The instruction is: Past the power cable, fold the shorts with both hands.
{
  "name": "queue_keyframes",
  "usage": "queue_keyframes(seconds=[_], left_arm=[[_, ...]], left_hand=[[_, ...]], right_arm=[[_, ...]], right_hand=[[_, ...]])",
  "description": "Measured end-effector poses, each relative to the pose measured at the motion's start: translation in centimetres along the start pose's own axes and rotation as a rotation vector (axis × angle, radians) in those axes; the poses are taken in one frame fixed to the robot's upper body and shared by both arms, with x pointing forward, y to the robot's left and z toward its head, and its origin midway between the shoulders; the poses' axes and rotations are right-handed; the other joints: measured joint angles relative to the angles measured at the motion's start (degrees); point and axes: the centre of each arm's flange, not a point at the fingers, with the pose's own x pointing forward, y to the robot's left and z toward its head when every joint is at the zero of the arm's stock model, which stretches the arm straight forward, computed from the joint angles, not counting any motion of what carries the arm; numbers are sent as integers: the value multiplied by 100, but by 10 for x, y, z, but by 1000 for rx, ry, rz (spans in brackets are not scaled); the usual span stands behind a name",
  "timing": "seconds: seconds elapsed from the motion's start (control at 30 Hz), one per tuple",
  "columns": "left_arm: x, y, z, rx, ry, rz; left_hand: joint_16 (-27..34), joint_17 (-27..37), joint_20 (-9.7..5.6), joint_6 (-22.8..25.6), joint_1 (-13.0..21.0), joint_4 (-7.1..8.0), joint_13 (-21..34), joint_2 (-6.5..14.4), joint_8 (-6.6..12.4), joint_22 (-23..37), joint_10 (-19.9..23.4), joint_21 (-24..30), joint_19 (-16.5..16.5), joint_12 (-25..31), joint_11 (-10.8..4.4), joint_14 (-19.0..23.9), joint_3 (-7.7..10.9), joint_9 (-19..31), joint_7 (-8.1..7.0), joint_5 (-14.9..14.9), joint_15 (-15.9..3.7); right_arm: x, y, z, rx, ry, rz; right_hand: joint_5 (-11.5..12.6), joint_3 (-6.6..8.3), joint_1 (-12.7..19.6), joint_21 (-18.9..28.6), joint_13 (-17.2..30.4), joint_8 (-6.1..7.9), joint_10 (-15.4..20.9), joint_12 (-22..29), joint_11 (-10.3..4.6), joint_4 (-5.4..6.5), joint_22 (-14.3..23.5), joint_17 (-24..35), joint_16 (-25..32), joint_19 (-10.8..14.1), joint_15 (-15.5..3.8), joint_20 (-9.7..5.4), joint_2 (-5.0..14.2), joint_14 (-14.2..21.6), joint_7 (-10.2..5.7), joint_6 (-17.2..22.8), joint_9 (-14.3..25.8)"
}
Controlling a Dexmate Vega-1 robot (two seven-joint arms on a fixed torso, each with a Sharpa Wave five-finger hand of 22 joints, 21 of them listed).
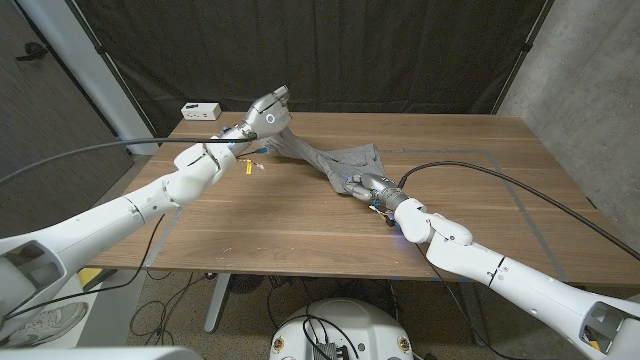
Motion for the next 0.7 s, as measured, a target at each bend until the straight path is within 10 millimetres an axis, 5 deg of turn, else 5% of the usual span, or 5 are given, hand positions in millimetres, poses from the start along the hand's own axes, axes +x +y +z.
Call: queue_keyframes(seconds=[0.7], left_arm=[[18,6,-2,99,-99,134]], left_hand=[[0,-1,0,-83,1,41,-57,1,240,-26,28,84,0,-46,-28,7,-135,169,-40,61,-8]], right_arm=[[-2,3,-4,13,0,11]], right_hand=[[-27,55,45,-7,0,-11,0,-39,0,-87,-5,-1,0,-8,0,-7,-45,0,-31,31,-1]])
